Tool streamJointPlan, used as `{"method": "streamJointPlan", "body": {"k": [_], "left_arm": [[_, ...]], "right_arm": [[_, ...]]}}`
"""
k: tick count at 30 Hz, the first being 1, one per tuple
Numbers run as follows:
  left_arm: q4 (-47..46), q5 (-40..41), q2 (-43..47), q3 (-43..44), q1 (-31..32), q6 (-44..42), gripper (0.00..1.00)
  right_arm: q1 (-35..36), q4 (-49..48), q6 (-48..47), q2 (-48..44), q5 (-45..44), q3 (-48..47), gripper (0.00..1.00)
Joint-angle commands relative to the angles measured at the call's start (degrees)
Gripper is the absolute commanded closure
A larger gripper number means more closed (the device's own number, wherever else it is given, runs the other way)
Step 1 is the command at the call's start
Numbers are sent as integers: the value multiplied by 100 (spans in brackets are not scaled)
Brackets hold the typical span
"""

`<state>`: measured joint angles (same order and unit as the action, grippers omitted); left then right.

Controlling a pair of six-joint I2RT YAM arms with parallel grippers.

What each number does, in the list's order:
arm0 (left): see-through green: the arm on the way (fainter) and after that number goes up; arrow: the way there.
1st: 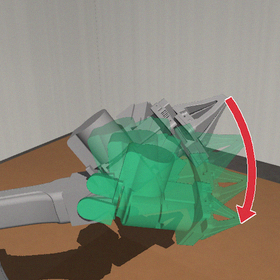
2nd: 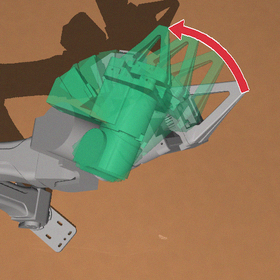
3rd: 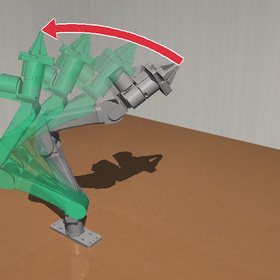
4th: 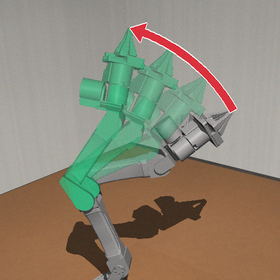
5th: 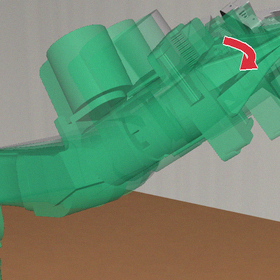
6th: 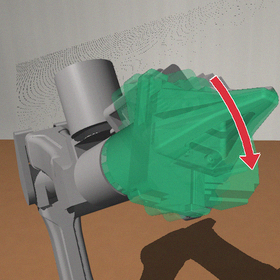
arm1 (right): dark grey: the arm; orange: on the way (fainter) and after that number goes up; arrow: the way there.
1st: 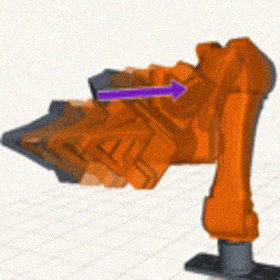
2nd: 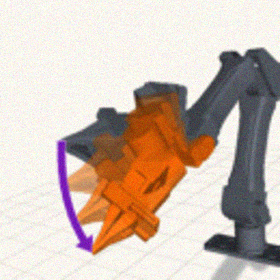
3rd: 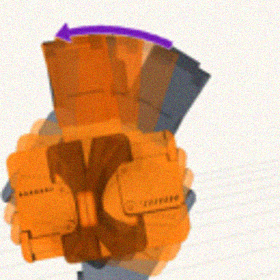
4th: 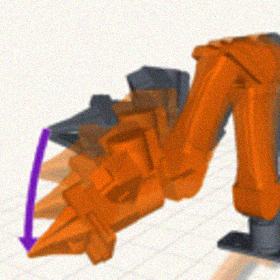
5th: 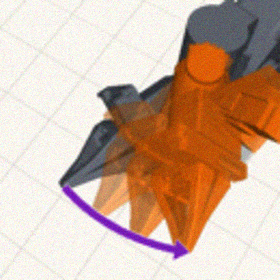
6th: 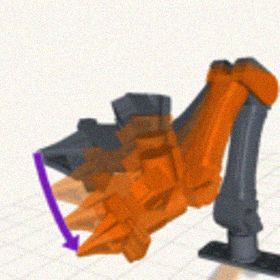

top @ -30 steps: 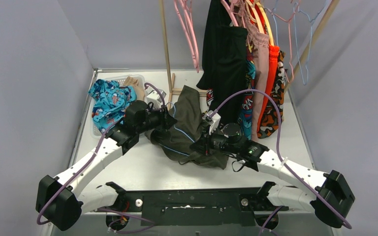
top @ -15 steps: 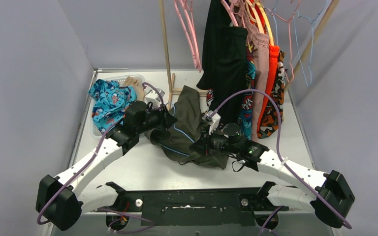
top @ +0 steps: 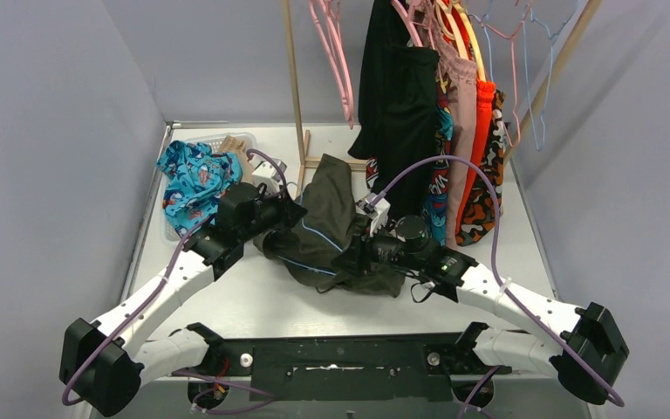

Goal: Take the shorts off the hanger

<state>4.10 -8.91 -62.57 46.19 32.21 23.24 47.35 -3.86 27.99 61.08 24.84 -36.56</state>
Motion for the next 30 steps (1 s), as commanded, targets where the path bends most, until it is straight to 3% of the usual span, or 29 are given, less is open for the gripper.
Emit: {"method": "streamJointPlan", "body": {"k": [1, 5, 10, 17, 20, 22, 28, 30], "left_arm": [[25, 661, 335, 240, -35, -332, 100], [524, 898, 395, 475, -32, -720, 100], [798, 1027, 504, 548, -30, -839, 100], [794, 1065, 520, 581, -31, -771, 100], [760, 1067, 502, 610, -30, -729, 100], [766, 1079, 493, 626, -35, -710, 100], [803, 1084, 507, 662, -31, -640, 100], [828, 1135, 528, 680, -30, -593, 100]], "right_arm": [[54, 88, -21, -56, -53, -616, 48], [55, 730, -56, -150, -622, -1018, 41], [62, 1234, 17, -323, -1117, -1291, 42], [149, 2187, -16, -83, -434, -1645, 41], [224, 2177, -11, 52, -239, -1627, 41], [288, 2056, -29, 123, -146, -1645, 44], [327, 2066, -56, 20, -716, -1658, 77], [324, 2181, -50, -187, -1032, -1607, 81]]}}
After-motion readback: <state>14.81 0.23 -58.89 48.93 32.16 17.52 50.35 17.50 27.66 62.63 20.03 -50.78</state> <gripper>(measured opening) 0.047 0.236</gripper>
